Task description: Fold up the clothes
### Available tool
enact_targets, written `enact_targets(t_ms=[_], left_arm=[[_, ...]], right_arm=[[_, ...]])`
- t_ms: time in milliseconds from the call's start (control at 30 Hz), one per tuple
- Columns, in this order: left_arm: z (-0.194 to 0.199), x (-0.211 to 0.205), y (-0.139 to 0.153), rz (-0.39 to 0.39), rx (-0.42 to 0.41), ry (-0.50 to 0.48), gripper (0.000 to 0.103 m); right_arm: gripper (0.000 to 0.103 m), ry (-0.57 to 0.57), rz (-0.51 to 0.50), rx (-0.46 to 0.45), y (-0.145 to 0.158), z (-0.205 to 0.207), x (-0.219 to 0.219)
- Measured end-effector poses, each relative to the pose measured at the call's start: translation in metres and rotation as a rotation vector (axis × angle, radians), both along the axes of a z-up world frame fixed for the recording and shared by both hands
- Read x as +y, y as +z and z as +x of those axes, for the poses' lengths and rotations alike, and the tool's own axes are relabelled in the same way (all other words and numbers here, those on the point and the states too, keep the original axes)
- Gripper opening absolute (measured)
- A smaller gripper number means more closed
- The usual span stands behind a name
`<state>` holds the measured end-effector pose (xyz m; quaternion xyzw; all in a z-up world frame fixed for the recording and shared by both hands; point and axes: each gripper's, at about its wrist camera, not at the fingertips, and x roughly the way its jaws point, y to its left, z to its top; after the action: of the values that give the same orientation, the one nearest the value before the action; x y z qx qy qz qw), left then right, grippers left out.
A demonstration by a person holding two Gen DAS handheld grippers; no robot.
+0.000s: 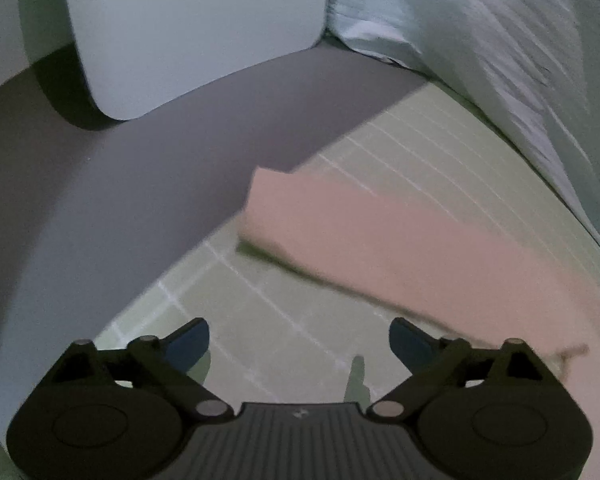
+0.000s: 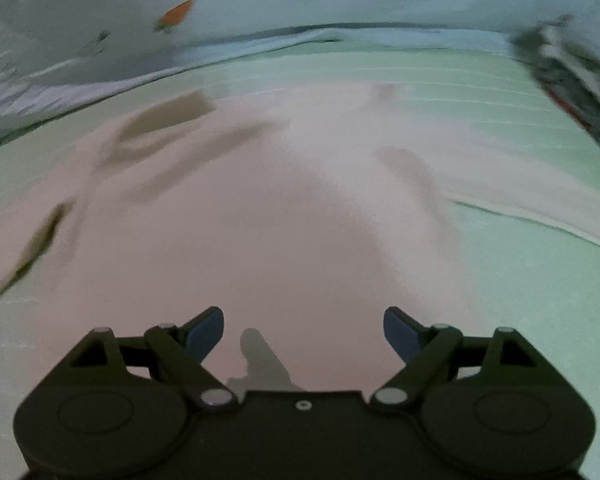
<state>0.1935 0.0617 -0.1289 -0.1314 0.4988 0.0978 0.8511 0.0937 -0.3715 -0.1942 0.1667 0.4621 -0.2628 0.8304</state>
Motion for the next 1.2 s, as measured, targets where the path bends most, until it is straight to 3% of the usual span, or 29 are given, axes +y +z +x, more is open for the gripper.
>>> enact_targets(t_ms=[67, 300, 367, 400, 467, 567, 667, 933, 1000, 1067, 1133, 1200], left_arm=[[0.015, 0.007, -0.006, -0.020, 0.000, 0.020, 0.083], [0.053, 0.014, -0.028, -0.023, -0.014, 0.055, 0.075], [0.061, 0.011, -0.027, 0.005, -0.025, 0.053, 0.054], [0.065, 0.009, -0.026, 0.010, -0.028, 0.039, 0.049], [0.072, 0.004, -0.025, 0.003, -0.036, 0.008, 0.015], [0.075, -0.009, -0.019, -0.034, -0.060, -0.022, 0.006], [0.070, -0.039, -0.002, -0.060, -0.119, -0.143, 0.006], [0.028, -0.143, 0.040, -0.260, -0.235, -0.562, 0.007], [0.014, -0.166, 0.044, -0.263, -0.230, -0.652, 0.015], [0.002, -0.187, 0.045, -0.233, -0.215, -0.723, 0.050], [-0.004, -0.196, 0.040, -0.163, -0.193, -0.730, 0.074], [-0.002, -0.192, 0.035, -0.118, -0.150, -0.685, 0.081]], right_arm=[[0.088, 0.030, 0.022, 0.016, -0.004, 0.022, 0.008], [0.095, 0.183, 0.024, 0.033, -0.009, 0.062, 0.043], [0.095, 0.198, 0.016, 0.055, -0.010, 0.062, 0.048], [0.095, 0.206, 0.013, 0.066, -0.011, 0.062, 0.051], [0.095, 0.200, 0.047, 0.062, -0.014, 0.057, 0.050], [0.095, 0.170, 0.069, 0.057, -0.017, 0.049, 0.047], [0.095, 0.142, 0.081, 0.030, -0.014, 0.042, 0.043], [0.095, 0.030, 0.142, -0.043, -0.012, 0.009, 0.016], [0.095, 0.010, 0.145, -0.061, -0.011, 0.001, 0.011], [0.097, -0.006, 0.147, -0.080, -0.010, -0.003, 0.009], [0.102, -0.005, 0.139, -0.107, -0.008, -0.005, 0.011], [0.103, 0.008, 0.132, -0.133, -0.006, -0.004, 0.015]])
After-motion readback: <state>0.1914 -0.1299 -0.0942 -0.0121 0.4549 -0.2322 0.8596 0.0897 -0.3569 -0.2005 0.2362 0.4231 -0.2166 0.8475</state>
